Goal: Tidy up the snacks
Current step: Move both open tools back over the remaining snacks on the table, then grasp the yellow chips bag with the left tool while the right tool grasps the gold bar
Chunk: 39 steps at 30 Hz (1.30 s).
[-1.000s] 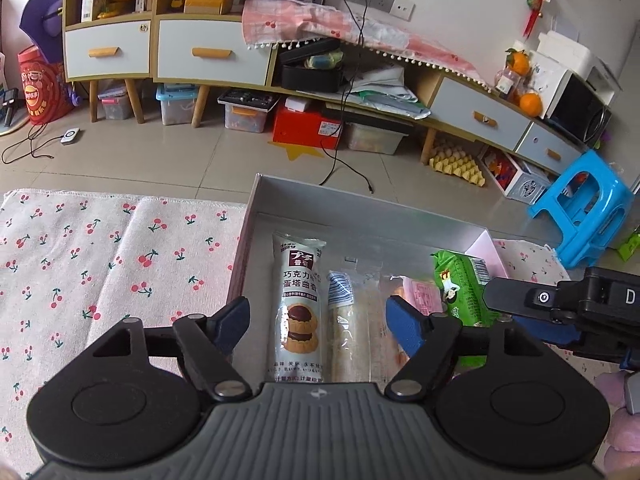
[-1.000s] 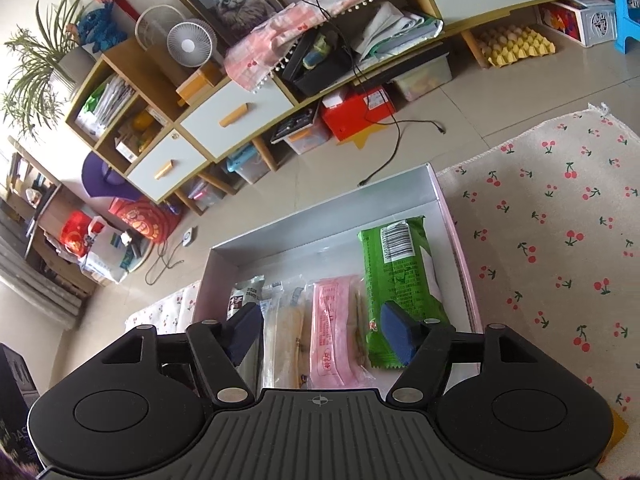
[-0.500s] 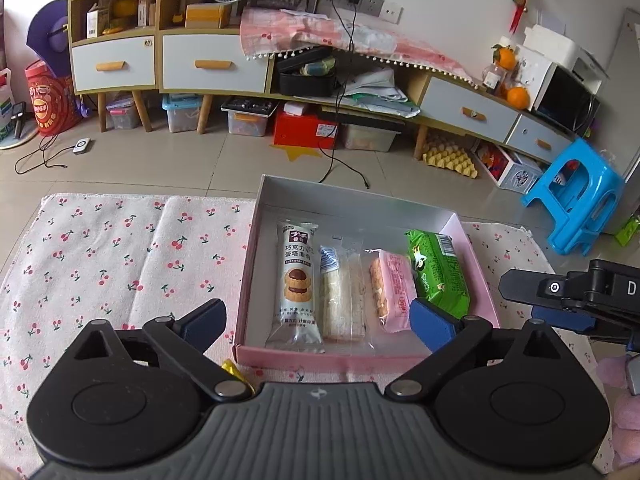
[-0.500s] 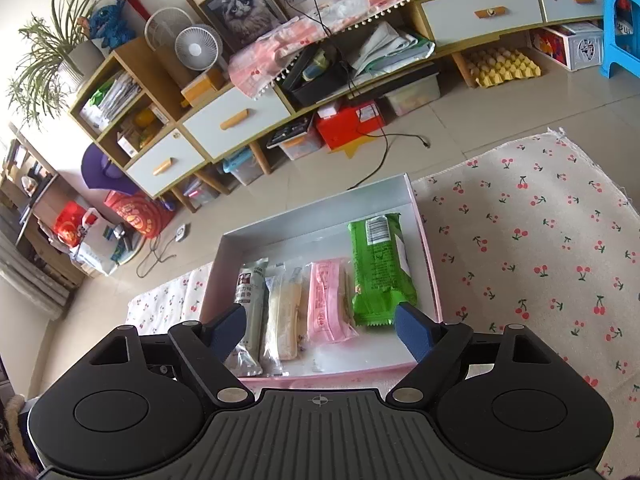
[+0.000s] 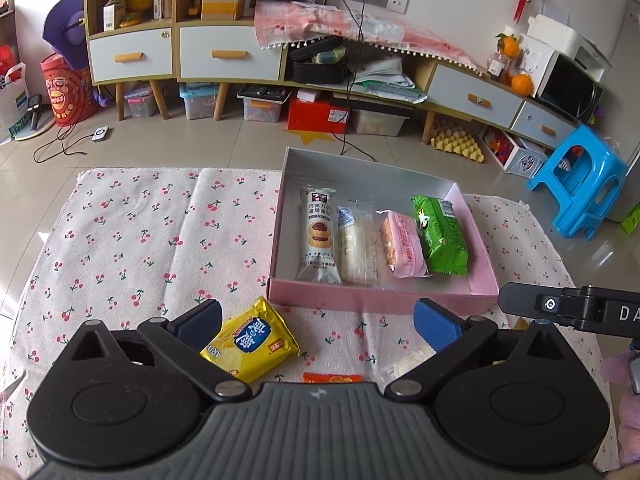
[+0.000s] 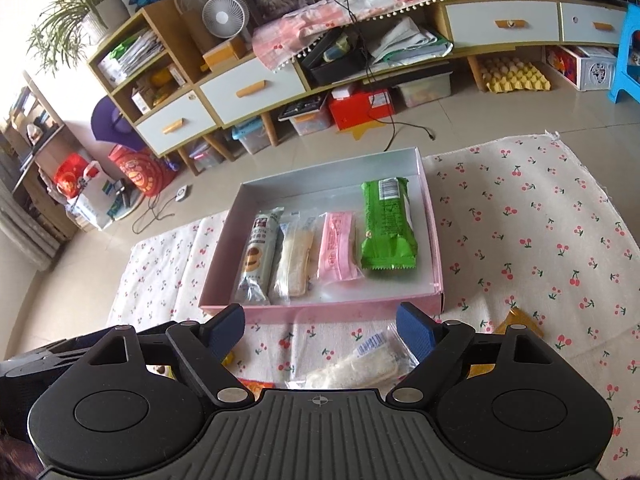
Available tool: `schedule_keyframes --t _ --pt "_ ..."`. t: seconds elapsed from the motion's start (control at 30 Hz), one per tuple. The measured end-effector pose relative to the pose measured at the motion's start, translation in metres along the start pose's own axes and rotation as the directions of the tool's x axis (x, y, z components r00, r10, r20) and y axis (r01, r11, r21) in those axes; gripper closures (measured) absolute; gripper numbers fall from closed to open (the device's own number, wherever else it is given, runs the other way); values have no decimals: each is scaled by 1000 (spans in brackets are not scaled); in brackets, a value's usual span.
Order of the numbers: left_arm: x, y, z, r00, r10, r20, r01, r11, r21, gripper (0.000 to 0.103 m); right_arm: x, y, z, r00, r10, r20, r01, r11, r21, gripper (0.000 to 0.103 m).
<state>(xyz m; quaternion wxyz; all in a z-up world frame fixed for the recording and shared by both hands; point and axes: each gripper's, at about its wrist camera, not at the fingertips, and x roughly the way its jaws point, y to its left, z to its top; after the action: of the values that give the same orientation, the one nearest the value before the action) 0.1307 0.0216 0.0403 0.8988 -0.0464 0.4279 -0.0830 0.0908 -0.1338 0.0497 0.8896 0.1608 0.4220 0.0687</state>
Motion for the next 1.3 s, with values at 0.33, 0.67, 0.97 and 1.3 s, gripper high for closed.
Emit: schedule_keyframes --t 0.33,0.67,0.97,1.3 --pt "-7 12 -26 1000 -5 4 5 1000 -27 1 0 18 -29 1000 1 1 -1 993 -120 13" --pt "-7 20 -50 998 43 37 -43 999 6 1 7 15 -55 998 -49 25 54 970 -237 13" --pt "-6 29 -61 999 36 26 -36 999 5 1 2 -1 -72 993 -99 63 114 938 -326 12" --pt "0 41 -70 999 12 -30 -13 999 -41 1 -2 -53 -54 983 -177 46 182 971 -158 12"
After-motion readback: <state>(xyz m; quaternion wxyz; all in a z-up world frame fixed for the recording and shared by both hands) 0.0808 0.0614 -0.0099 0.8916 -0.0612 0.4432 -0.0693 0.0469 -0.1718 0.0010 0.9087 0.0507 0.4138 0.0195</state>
